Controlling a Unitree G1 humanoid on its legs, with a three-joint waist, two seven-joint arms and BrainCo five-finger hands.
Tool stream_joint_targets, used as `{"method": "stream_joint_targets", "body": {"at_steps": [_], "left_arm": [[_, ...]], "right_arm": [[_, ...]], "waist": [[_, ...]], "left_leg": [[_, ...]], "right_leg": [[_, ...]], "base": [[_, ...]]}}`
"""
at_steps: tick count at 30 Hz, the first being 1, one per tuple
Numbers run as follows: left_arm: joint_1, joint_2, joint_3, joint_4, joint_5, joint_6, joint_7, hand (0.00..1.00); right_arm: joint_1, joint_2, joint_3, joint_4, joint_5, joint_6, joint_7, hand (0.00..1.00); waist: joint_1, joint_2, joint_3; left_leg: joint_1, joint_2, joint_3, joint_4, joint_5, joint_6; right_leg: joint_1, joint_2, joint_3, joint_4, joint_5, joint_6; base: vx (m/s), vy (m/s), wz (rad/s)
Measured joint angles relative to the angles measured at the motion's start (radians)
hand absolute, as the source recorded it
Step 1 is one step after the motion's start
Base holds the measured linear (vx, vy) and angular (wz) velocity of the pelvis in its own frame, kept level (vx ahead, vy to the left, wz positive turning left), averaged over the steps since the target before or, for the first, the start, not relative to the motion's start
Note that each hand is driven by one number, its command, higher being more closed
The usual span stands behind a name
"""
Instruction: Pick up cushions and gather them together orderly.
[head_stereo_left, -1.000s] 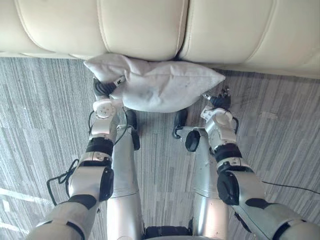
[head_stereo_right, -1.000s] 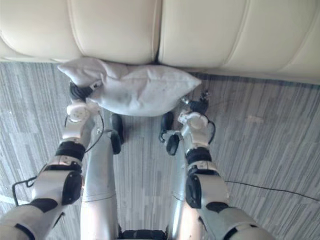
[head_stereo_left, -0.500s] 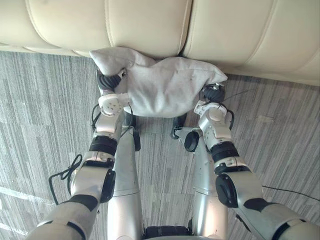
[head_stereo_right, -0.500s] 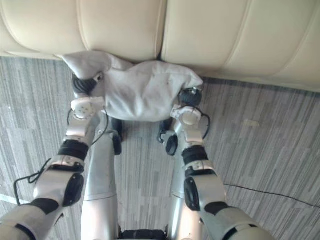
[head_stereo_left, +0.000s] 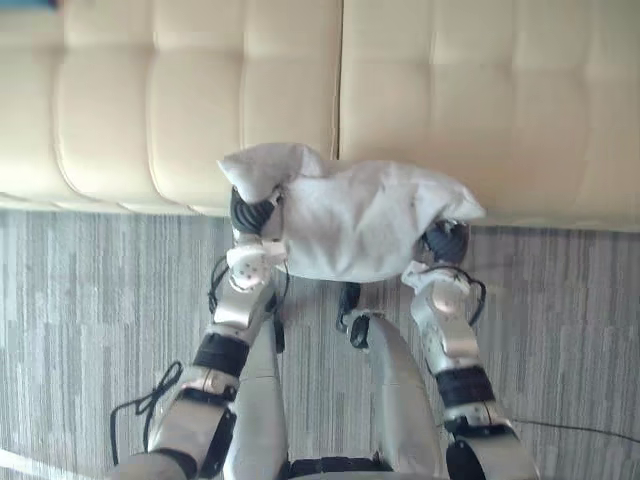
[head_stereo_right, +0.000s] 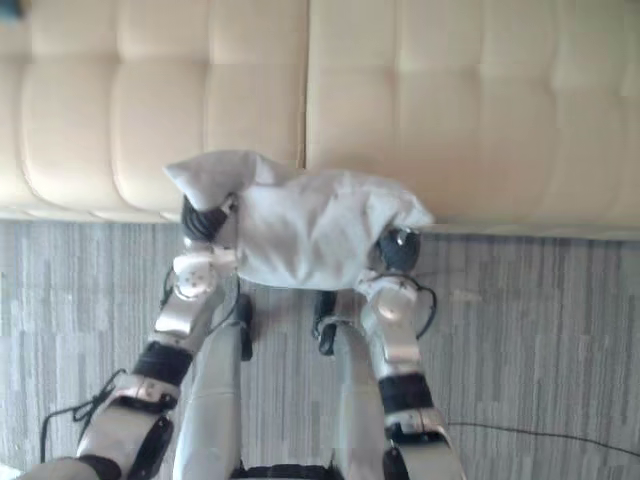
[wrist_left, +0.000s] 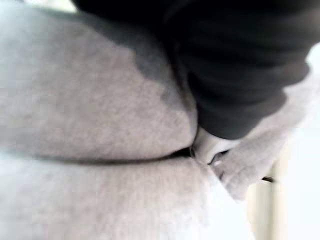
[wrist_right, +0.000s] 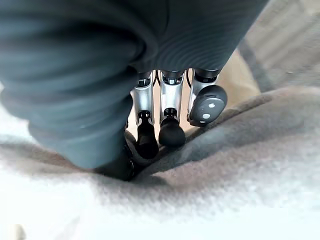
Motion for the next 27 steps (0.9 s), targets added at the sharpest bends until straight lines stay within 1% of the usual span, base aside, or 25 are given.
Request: {"method": "stream_joint_targets", "body": {"at_steps": [1, 4, 6, 7, 10, 13, 15, 16, 17, 18, 20, 21, 22, 23, 24, 25, 26, 27], "left_arm": [[0.058, -0.009, -0.010, -0.030, 0.000, -0.007, -0.005, 1.00], [0.185, -0.013, -0.031, -0.101, 0.000, -0.018, -0.023, 1.00], [0.265, -0.013, -0.052, -0.141, -0.001, -0.022, -0.030, 1.00], [0.286, -0.012, -0.054, -0.154, -0.002, -0.023, -0.040, 1.00], [0.392, -0.011, -0.072, -0.212, -0.002, -0.026, -0.065, 1.00], [0.444, -0.002, -0.090, -0.227, -0.003, -0.026, -0.087, 1.00], [0.457, 0.000, -0.090, -0.228, -0.006, -0.026, -0.091, 1.00], [0.466, 0.002, -0.090, -0.228, -0.012, -0.026, -0.100, 1.00], [0.472, 0.005, -0.090, -0.228, -0.014, -0.026, -0.104, 1.00], [0.485, 0.009, -0.091, -0.227, -0.020, -0.025, -0.108, 1.00], [0.506, 0.015, -0.091, -0.224, -0.020, -0.024, -0.111, 1.00], [0.513, 0.017, -0.091, -0.219, -0.020, -0.021, -0.112, 1.00], [0.517, 0.023, -0.091, -0.218, -0.020, -0.020, -0.113, 1.00], [0.517, 0.028, -0.091, -0.218, -0.020, -0.019, -0.113, 1.00], [0.518, 0.037, -0.090, -0.218, -0.020, -0.019, -0.114, 1.00], [0.518, 0.049, -0.090, -0.218, -0.020, -0.019, -0.114, 1.00], [0.518, 0.060, -0.086, -0.218, -0.020, -0.021, -0.114, 1.00], [0.518, 0.062, -0.084, -0.218, -0.020, -0.021, -0.114, 1.00]], "right_arm": [[0.063, 0.000, 0.014, -0.038, -0.019, -0.003, 0.006, 1.00], [0.204, -0.016, 0.051, -0.130, -0.071, -0.004, 0.041, 1.00], [0.293, -0.028, 0.067, -0.175, -0.103, -0.005, 0.062, 1.00], [0.313, -0.026, 0.067, -0.187, -0.112, -0.004, 0.069, 1.00], [0.398, -0.026, 0.069, -0.241, -0.143, -0.004, 0.102, 1.00], [0.420, -0.028, 0.069, -0.248, -0.158, -0.005, 0.112, 1.00], [0.419, -0.027, 0.069, -0.246, -0.159, -0.005, 0.117, 1.00], [0.419, -0.030, 0.069, -0.244, -0.159, -0.005, 0.118, 1.00], [0.419, -0.032, 0.069, -0.241, -0.160, -0.005, 0.119, 1.00], [0.419, -0.038, 0.069, -0.234, -0.160, -0.005, 0.119, 1.00], [0.405, -0.046, 0.069, -0.197, -0.166, -0.009, 0.124, 1.00], [0.399, -0.050, 0.070, -0.164, -0.169, -0.011, 0.128, 1.00], [0.396, -0.056, 0.070, -0.127, -0.171, -0.011, 0.134, 1.00], [0.394, -0.056, 0.071, -0.108, -0.175, -0.011, 0.138, 1.00], [0.393, -0.056, 0.073, -0.084, -0.177, -0.011, 0.144, 1.00], [0.393, -0.060, 0.081, -0.072, -0.177, -0.005, 0.150, 1.00], [0.388, -0.063, 0.093, -0.071, -0.178, -0.003, 0.156, 1.00], [0.386, -0.065, 0.097, -0.071, -0.178, -0.003, 0.156, 1.00]], "waist": [[0.001, 0.002, -0.043], [0.006, 0.005, -0.099], [0.010, 0.013, -0.150], [0.010, 0.014, -0.165], [0.020, 0.033, -0.217], [0.019, 0.045, -0.265], [0.021, 0.044, -0.269], [0.021, 0.044, -0.271], [0.021, 0.044, -0.271], [0.021, 0.043, -0.270], [0.017, 0.039, -0.268], [0.016, 0.039, -0.267], [0.015, 0.037, -0.264], [0.014, 0.037, -0.262], [0.007, 0.041, -0.258], [-0.002, 0.025, -0.267], [-0.002, 0.021, -0.268], [-0.003, 0.022, -0.268]], "left_leg": [[0.025, 0.001, 0.005, -0.021, -0.002, 0.002], [0.129, 0.014, 0.028, -0.054, -0.021, 0.003], [0.186, 0.019, 0.038, -0.080, -0.033, 0.004], [0.199, 0.020, 0.045, -0.089, -0.034, 0.006], [0.293, 0.032, 0.096, -0.154, -0.047, 0.008], [0.339, 0.031, 0.125, -0.184, -0.047, 0.008], [0.361, 0.029, 0.134, -0.186, -0.054, 0.011], [0.366, 0.025, 0.130, -0.176, -0.069, 0.017], [0.370, 0.021, 0.129, -0.168, -0.081, 0.015], [0.382, 0.007, 0.121, -0.160, -0.110, 0.038], [0.415, -0.003, 0.118, -0.151, -0.136, 0.043], [0.441, -0.003, 0.126, -0.142, -0.154, 0.046], [0.469, -0.001, 0.126, -0.146, -0.164, 0.056], [0.483, 0.001, 0.122, -0.150, -0.166, 0.062], [0.496, 0.002, 0.117, -0.159, -0.168, 0.065], [0.509, -0.002, 0.106, -0.176, -0.169, 0.064], [0.528, -0.001, 0.096, -0.197, -0.171, 0.061], [0.534, -0.001, 0.090, -0.208, -0.171, 0.060]], "right_leg": [[0.024, 0.003, 0.001, -0.022, -0.001, 0.002], [0.125, 0.019, 0.009, -0.071, -0.005, 0.008], [0.180, 0.030, 0.018, -0.107, -0.012, 0.021], [0.190, 0.033, 0.021, -0.117, -0.011, 0.023], [0.264, 0.053, 0.061, -0.192, 0.006, 0.044], [0.290, 0.063, 0.096, -0.230, 0.025, 0.045], [0.301, 0.068, 0.119, -0.236, 0.031, 0.041], [0.301, 0.069, 0.129, -0.225, 0.031, 0.041], [0.302, 0.068, 0.133, -0.217, 0.026, 0.048], [0.308, 0.064, 0.144, -0.202, 0.007, 0.077], [0.282, 0.050, 0.153, -0.080, 0.012, 0.086], [0.251, 0.041, 0.147, 0.018, 0.032, 0.115], [0.228, 0.028, 0.134, 0.097, 0.065, 0.117], [0.207, 0.017, 0.115, 0.133, 0.084, 0.094], [0.199, 0.002, 0.090, 0.161, 0.068, 0.075], [0.195, -0.012, 0.081, 0.132, 0.035, 0.071], [0.194, -0.014, 0.081, 0.054, 0.025, 0.079], [0.194, -0.013, 0.082, 0.007, 0.029, 0.084]], "base": [[0.18, 0.026, -0.07], [0.17, 0.029, -0.16], [0.13, 0.030, -0.17], [0.09, 0.020, -0.27], [0.11, 0.053, -0.44], [0.10, 0.056, -0.38], [0.08, 0.053, -0.34], [0.05, 0.068, -0.22], [0.05, 0.081, -0.26], [0.06, 0.095, -0.26], [0.05, 0.094, -0.24], [0.06, 0.100, -0.15], [0.05, 0.086, -0.08], [0.05, 0.043, 0.12], [0.06, -0.003, 0.27], [0.16, -0.059, 0.28], [0.15, -0.060, 0.19], [0.27, -0.120, 0.20]]}}
